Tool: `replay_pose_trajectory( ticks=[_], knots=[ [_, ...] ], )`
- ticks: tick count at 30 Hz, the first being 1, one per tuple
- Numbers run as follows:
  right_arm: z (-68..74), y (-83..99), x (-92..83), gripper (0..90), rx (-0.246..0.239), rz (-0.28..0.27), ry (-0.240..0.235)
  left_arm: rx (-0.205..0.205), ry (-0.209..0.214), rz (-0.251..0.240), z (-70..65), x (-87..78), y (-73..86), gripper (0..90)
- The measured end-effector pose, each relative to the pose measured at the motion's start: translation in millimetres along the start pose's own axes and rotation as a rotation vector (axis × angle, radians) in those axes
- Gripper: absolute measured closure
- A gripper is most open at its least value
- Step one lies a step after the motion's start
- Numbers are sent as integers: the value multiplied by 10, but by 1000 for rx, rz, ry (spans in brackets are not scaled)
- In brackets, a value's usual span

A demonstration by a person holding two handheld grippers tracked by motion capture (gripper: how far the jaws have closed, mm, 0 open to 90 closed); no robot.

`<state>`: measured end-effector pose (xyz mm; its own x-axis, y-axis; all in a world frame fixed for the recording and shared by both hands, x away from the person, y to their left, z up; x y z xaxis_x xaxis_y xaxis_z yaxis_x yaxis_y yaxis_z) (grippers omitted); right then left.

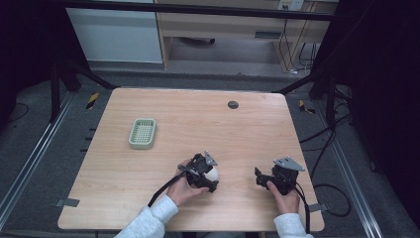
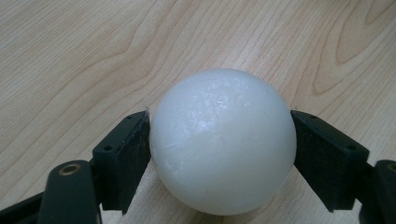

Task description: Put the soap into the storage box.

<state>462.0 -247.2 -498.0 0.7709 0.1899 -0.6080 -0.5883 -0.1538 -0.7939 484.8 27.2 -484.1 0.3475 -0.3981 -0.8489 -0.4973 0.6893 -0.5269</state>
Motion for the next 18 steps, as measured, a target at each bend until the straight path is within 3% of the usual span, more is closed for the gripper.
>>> replay_pose_trajectory(
  ticks=[18],
  knots=[
    [1,1,3,41,-1,4,2,-7,-3,14,-4,45,3,239]
  ],
)
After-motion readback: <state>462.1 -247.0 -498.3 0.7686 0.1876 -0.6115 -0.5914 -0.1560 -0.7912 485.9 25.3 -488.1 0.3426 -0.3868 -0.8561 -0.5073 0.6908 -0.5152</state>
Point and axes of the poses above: each handheld gripper's, and its own axes: x roughly forward along the jaws, y roughly out of its underside, z roughly to its left, the point moved 1 cm from there along x, roughly forward along the jaws, and after that the axes turned 3 degrees about z, right-handed, at the moved point
